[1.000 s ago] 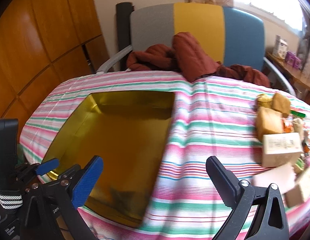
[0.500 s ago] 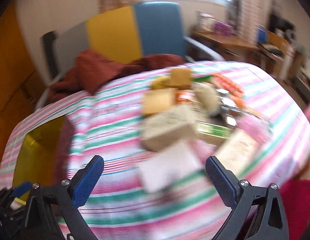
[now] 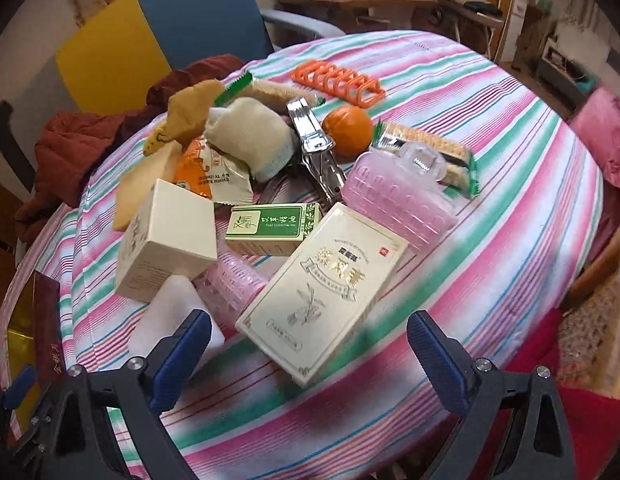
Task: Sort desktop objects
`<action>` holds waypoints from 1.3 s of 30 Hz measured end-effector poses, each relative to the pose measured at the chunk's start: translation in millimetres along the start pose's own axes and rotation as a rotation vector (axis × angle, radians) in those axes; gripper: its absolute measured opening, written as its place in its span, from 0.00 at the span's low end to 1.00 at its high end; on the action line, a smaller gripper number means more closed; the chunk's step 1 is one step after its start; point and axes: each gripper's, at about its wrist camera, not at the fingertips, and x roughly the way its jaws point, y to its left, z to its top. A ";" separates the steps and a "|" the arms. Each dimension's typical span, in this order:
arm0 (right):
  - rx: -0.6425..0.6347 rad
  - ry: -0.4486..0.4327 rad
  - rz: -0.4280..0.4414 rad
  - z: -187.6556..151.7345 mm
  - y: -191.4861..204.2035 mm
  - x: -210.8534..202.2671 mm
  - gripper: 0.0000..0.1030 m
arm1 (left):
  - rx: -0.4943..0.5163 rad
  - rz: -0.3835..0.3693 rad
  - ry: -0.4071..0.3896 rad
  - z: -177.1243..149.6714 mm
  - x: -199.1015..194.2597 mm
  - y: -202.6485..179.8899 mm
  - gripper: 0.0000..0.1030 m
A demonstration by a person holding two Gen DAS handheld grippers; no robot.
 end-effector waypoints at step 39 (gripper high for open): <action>0.051 0.105 0.070 -11.0 -9.0 15.4 0.77 | 0.393 -0.578 -0.038 120.2 70.7 -65.9 0.52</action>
